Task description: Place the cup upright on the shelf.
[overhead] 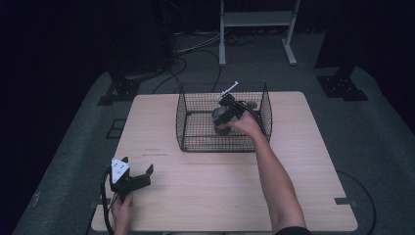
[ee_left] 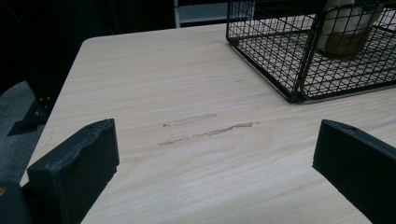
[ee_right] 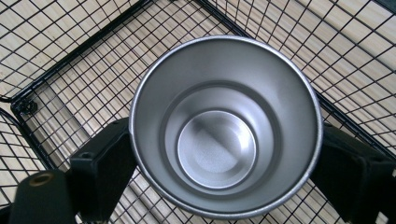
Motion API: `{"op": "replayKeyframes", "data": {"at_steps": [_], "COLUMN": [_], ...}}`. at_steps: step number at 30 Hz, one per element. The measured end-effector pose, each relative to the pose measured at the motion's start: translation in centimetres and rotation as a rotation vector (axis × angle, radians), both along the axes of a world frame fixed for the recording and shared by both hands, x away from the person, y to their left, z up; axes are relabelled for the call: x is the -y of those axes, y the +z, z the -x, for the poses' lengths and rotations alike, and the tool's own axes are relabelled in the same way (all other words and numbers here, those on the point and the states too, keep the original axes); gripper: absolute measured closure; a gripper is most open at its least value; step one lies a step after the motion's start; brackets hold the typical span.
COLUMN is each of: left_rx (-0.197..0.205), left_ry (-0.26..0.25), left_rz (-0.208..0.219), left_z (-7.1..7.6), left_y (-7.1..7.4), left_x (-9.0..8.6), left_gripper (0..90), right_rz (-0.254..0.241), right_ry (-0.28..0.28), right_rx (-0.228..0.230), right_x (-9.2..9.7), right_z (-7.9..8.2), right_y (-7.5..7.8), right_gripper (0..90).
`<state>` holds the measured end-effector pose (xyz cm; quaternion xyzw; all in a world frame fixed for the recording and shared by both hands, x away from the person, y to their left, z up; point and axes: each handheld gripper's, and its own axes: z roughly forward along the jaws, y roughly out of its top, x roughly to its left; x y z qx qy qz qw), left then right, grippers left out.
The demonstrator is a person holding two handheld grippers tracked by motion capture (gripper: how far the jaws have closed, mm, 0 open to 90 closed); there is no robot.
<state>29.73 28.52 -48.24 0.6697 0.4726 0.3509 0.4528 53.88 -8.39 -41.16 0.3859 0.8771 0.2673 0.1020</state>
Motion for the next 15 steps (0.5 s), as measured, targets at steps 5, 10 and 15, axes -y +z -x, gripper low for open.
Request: {"op": "replayKeyframes", "data": {"at_steps": [5,10,15], "left_rx": [0.001,0.001,0.002], "left_ry": [0.000,-0.001,-0.001], "left_rz": [-0.001,-0.002,-0.002], "left_z": [0.00,-0.06,-0.08], "left_y": [0.00,-0.01,-0.01], "left_x": [0.01,0.02,0.03], "left_gripper": [0.0,0.0,0.0], "right_rz": [0.009,0.007,0.005], "right_ry": [-0.003,-0.008,-0.013], "right_rx": [0.001,0.012,0.027], "right_x": [-0.02,-0.12,-0.19], "right_z": [0.04,0.12,0.20], "right_y": [0.06,0.08,0.21], "right_gripper": [12.7,12.0,10.7]}}
